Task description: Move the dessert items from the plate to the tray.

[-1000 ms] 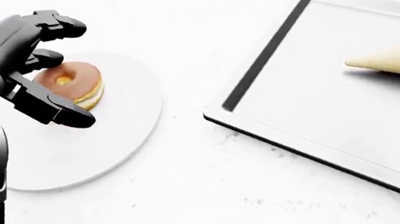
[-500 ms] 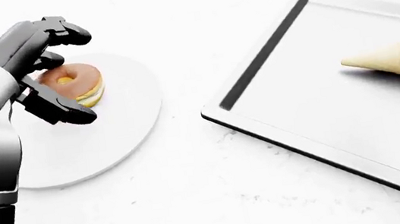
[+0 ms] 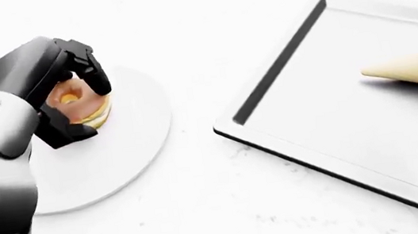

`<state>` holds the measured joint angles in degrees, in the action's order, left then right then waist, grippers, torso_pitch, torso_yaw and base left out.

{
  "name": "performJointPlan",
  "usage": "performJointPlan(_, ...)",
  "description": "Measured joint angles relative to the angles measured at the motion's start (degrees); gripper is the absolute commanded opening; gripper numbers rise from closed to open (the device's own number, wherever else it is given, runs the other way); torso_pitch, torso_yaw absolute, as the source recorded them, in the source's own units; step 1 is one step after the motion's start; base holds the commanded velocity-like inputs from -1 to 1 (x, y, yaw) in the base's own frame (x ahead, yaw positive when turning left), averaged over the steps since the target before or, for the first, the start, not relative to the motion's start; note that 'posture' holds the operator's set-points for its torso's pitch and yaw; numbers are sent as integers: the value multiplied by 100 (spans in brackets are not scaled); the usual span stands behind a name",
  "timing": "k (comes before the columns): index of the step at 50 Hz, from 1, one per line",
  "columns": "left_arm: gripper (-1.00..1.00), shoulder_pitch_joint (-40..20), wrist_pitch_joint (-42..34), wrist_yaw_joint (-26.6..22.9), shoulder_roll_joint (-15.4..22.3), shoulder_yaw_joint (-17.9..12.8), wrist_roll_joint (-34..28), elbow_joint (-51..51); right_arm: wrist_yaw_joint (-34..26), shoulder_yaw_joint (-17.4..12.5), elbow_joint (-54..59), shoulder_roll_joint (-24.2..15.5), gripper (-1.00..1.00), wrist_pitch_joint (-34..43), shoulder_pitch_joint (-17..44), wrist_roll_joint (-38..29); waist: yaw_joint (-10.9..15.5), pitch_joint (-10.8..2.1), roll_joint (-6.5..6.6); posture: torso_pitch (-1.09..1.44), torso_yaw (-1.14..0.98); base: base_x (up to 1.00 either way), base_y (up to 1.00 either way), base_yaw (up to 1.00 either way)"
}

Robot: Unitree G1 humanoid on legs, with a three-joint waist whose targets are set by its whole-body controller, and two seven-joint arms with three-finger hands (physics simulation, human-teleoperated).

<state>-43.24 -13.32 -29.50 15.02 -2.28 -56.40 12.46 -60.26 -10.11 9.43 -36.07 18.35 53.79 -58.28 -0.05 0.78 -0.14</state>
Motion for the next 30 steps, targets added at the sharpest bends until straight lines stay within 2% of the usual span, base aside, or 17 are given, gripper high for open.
performJointPlan(7, -68, 12, -42, -314, -85, 16, -36, -263, 6, -14, 11, -23, 100, -2, 18, 10, 32, 44, 20, 0, 0, 0, 0, 0)
performJointPlan(13, -76, -292, -92, -269, -106, 4, 75, -4, -6, 5, -42, -5, 100, -1, -15, 20, 46, 152, -60, 0, 0, 0, 0, 0)
performJointPlan(17, -78, -583, -402, -625, -96, 41, 107, -235, -113, 5, -84, -70, 100, 11, 59, 28, 55, 241, -103, 0, 0, 0, 0, 0)
performJointPlan(21, -79, -983, -627, -927, -156, 101, 44, -572, -265, -26, -167, -195, 100, 17, 201, 63, 53, 253, -123, 0, 0, 0, 0, 0)
performJointPlan(26, -80, -1446, -853, -1274, -338, 199, -90, -932, -463, -129, -369, -401, 100, 61, 335, 114, 46, 241, -142, 0, 0, 0, 0, 0)
performJointPlan(30, -81, -1660, -1036, -1395, -686, 392, -249, -1003, -694, -207, -508, -641, 100, 103, 468, 195, 55, 252, -160, 0, 0, 0, 0, 0)
